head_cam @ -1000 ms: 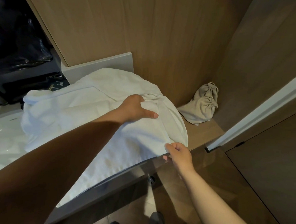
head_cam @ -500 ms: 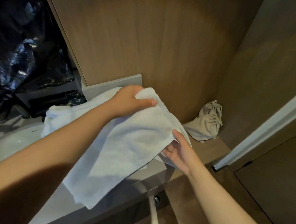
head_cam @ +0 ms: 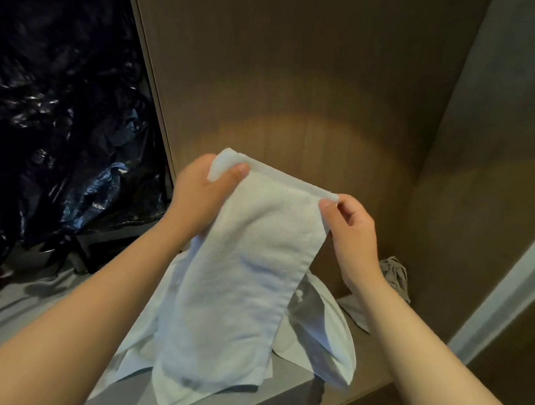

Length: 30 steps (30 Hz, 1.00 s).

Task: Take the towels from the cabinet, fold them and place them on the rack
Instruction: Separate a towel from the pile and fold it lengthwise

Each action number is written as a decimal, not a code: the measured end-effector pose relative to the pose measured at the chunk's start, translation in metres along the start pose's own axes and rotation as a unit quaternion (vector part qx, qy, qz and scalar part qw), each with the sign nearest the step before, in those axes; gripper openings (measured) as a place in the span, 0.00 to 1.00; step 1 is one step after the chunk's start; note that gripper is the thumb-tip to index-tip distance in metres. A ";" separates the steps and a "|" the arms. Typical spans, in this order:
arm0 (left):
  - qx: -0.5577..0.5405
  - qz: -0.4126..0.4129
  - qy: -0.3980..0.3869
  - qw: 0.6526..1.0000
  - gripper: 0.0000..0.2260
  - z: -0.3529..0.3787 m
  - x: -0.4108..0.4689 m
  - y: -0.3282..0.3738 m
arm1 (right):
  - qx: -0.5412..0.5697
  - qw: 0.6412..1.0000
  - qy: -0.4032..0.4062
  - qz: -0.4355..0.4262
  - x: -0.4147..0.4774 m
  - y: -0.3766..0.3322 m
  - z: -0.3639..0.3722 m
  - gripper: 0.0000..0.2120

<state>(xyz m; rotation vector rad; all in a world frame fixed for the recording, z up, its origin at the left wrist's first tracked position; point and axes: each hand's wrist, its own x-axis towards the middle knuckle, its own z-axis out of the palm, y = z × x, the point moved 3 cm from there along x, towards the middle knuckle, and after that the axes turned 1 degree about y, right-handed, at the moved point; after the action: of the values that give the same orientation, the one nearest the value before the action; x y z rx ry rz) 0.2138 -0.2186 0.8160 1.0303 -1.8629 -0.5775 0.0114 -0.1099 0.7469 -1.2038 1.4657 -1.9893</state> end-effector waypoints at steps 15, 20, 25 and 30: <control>-0.268 -0.065 -0.054 0.960 0.24 -0.006 -0.033 0.029 | -0.005 0.984 0.058 -0.166 0.044 -0.107 0.003 0.06; -0.285 -0.098 -0.048 0.952 0.23 0.026 -0.058 0.022 | -0.027 0.981 0.036 -0.187 0.050 -0.119 -0.017 0.06; -0.285 -0.035 0.029 0.957 0.16 0.033 -0.057 0.061 | -0.038 0.982 0.058 -0.174 0.056 -0.129 -0.048 0.07; -0.195 0.051 0.085 0.976 0.17 0.025 -0.046 0.101 | -0.038 0.991 0.091 -0.088 0.055 -0.141 -0.078 0.14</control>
<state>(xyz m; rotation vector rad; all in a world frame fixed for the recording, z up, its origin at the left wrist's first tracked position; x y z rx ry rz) 0.1615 -0.1258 0.8549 0.6975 -1.5611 -0.7350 -0.0583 -0.0521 0.8907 -1.2509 1.5838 -2.2297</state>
